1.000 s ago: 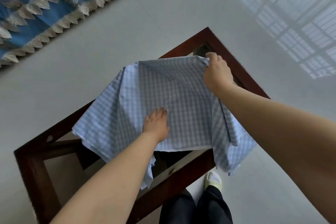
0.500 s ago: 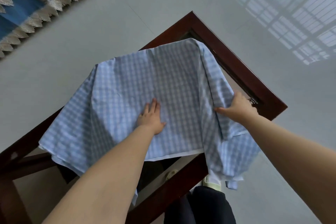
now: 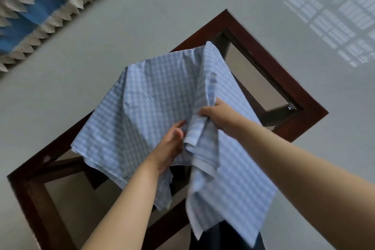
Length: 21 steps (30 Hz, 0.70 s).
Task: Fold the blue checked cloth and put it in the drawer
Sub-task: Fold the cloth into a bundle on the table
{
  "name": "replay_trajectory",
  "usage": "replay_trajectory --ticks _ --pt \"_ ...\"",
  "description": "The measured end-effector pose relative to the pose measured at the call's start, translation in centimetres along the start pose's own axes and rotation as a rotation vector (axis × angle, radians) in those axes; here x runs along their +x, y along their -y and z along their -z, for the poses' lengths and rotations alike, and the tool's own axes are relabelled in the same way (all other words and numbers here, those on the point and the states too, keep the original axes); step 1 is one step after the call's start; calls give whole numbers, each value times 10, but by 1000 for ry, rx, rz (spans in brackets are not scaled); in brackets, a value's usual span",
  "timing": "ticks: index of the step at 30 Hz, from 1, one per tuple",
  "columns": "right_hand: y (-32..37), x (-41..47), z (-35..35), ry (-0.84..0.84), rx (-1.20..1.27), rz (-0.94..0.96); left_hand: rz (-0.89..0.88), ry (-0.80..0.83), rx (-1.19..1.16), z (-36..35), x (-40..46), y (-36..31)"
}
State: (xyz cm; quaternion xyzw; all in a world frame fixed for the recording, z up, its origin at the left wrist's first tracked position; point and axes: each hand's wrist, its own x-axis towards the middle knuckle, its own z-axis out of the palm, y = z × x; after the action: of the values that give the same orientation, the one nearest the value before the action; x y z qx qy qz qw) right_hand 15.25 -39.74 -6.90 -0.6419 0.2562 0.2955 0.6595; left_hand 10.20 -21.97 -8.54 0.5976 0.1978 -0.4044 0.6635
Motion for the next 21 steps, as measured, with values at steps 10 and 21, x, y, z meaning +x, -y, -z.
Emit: replay_trajectory --ticks 10,21 --pt "14 -11 -119 175 70 130 -58 -593 148 123 -81 -71" --pt "-113 40 -38 -340 -370 -376 248 -720 969 213 -24 -2"
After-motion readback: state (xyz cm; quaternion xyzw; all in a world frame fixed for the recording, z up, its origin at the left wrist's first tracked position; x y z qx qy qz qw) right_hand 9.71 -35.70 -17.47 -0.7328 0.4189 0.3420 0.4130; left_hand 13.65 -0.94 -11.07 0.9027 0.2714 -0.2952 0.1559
